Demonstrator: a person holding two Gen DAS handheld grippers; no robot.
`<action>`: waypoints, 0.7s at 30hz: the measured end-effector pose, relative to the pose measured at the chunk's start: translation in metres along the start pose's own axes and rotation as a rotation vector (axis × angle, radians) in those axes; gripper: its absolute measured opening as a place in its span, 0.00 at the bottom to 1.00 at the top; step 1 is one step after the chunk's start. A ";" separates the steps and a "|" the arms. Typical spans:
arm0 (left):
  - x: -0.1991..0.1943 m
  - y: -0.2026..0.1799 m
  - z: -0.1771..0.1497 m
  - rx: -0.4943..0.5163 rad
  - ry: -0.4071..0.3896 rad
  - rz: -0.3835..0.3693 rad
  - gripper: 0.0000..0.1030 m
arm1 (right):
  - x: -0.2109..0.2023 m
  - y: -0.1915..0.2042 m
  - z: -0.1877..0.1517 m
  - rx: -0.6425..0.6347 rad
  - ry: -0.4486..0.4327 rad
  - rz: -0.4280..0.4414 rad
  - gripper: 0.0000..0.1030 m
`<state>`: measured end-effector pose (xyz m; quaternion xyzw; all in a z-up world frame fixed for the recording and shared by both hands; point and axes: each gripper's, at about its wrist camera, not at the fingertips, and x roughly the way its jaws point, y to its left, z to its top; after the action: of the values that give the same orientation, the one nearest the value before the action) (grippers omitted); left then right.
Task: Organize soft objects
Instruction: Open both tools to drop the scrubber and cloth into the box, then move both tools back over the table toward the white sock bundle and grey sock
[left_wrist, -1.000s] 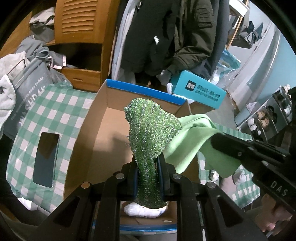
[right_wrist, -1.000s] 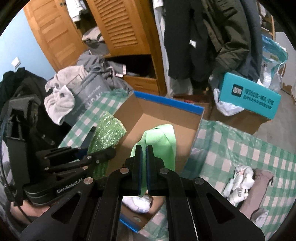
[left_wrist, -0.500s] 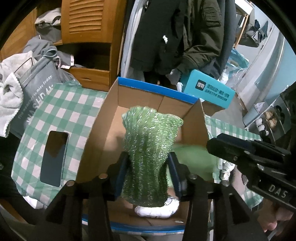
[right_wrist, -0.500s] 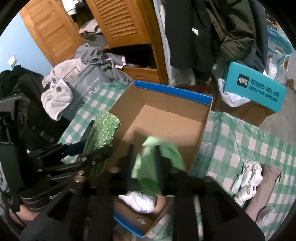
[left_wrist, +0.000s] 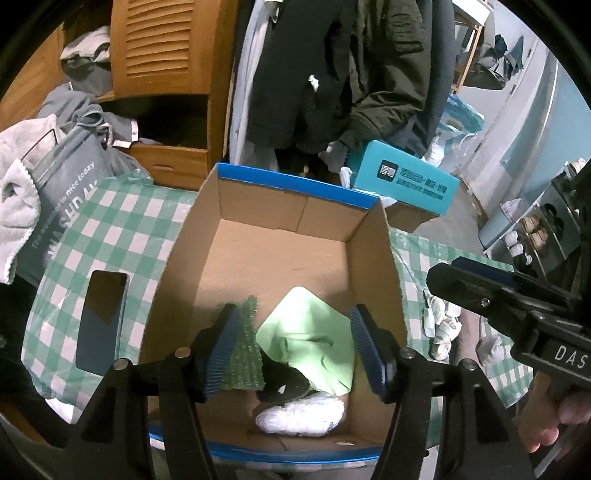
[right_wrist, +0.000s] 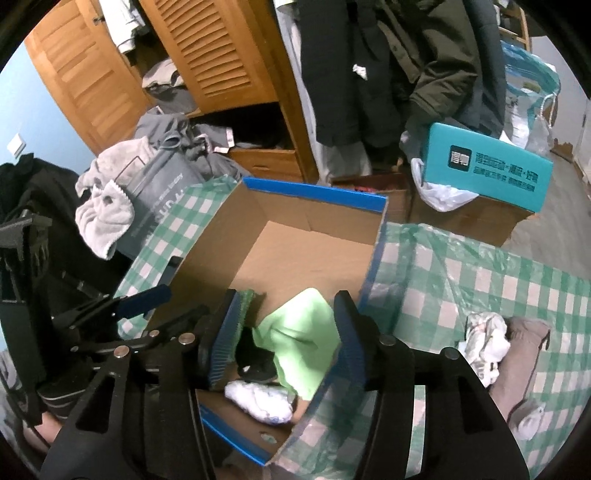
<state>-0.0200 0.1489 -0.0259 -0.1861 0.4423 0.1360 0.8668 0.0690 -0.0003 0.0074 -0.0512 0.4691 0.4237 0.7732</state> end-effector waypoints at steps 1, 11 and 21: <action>0.000 -0.002 0.000 0.002 0.002 -0.004 0.62 | -0.001 -0.002 -0.001 0.002 -0.003 -0.003 0.53; 0.002 -0.027 -0.001 0.043 0.005 -0.021 0.62 | -0.015 -0.028 -0.013 0.045 -0.009 -0.054 0.59; 0.003 -0.059 -0.006 0.108 0.012 -0.034 0.62 | -0.035 -0.057 -0.027 0.094 -0.028 -0.092 0.61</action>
<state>0.0018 0.0936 -0.0197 -0.1475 0.4509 0.0963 0.8750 0.0837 -0.0702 0.0010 -0.0306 0.4747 0.3661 0.7998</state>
